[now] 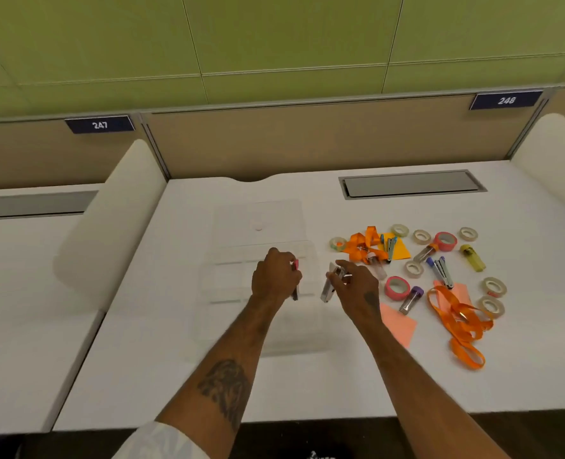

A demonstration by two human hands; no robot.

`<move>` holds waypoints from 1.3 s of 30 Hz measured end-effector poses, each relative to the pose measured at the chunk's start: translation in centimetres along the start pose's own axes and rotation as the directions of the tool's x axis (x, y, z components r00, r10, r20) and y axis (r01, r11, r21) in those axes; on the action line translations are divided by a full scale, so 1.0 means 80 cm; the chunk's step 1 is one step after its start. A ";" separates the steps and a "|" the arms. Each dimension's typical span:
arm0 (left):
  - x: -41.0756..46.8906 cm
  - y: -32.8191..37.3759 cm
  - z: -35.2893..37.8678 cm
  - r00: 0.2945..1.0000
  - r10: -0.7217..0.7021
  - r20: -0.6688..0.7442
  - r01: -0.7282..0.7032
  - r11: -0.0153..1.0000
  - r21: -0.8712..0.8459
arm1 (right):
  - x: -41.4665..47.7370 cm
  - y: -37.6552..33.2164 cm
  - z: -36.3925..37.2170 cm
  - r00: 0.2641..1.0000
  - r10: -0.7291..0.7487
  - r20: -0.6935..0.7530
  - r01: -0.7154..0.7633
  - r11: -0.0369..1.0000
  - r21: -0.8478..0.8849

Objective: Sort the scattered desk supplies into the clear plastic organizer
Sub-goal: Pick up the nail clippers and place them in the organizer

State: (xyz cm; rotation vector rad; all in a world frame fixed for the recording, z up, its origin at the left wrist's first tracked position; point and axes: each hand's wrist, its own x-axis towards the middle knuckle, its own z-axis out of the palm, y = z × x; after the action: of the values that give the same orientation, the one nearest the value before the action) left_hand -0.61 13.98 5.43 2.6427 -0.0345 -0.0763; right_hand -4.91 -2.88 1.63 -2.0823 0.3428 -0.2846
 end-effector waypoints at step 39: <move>-0.035 -0.065 0.018 0.989 0.140 -0.049 -0.108 0.905 0.411 | -0.028 0.015 0.033 0.957 -0.114 0.267 0.257 0.759 -0.598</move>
State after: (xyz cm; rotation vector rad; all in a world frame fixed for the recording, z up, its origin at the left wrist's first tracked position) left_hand -3.44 17.97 1.80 3.0512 -0.2155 0.0876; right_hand -6.25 -0.60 -0.89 -2.7959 0.0929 -0.0526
